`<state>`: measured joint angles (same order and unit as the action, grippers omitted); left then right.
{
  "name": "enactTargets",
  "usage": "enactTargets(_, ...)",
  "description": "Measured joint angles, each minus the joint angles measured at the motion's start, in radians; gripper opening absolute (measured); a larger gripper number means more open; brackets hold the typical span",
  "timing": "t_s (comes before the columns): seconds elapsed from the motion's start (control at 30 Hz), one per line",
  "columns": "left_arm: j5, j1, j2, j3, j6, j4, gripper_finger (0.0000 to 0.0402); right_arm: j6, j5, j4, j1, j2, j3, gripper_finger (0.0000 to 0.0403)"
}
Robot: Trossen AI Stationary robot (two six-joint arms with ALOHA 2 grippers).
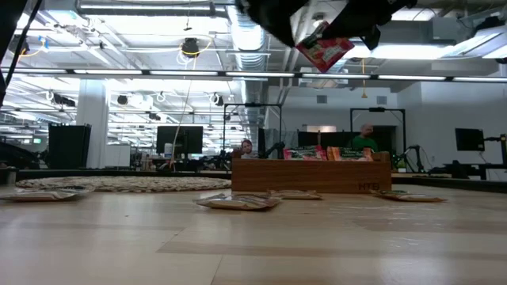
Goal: Pick & Place Tea
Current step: Put the red tea bag into the middle section of the wooden organizer
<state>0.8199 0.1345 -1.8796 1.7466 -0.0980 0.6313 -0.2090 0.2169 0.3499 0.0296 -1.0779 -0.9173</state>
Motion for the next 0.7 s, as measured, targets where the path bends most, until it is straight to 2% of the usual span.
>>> enactTargets(0.13, -0.003, 0.014, 0.013, 0.000, 0.103, 0.207, 0.0063, -0.048, 0.019, 0.016, -0.001, 0.000, 0.007, 0.0000)
enactTargets(0.23, -0.021, 0.020, 0.015, 0.000, 0.297, 0.417, 0.0064, -0.114, 0.022, -0.014, -0.006, -0.015, 0.036, 0.0000)
enactTargets(0.33, -0.010, 0.018, 0.017, -0.012, 0.474, 0.609, 0.0065, -0.197, 0.017, -0.151, -0.006, -0.044, 0.109, 0.0000)
enactTargets(0.47, 0.035, 0.022, 0.031, -0.106, 0.605, 0.654, 0.0065, -0.266, 0.026, -0.312, -0.006, -0.110, 0.193, 0.0000)
enactTargets(0.7, 0.019, 0.031, 0.166, -0.333, 0.674, 0.530, 0.0065, -0.281, 0.106, -0.531, -0.006, -0.284, 0.224, 0.0000)
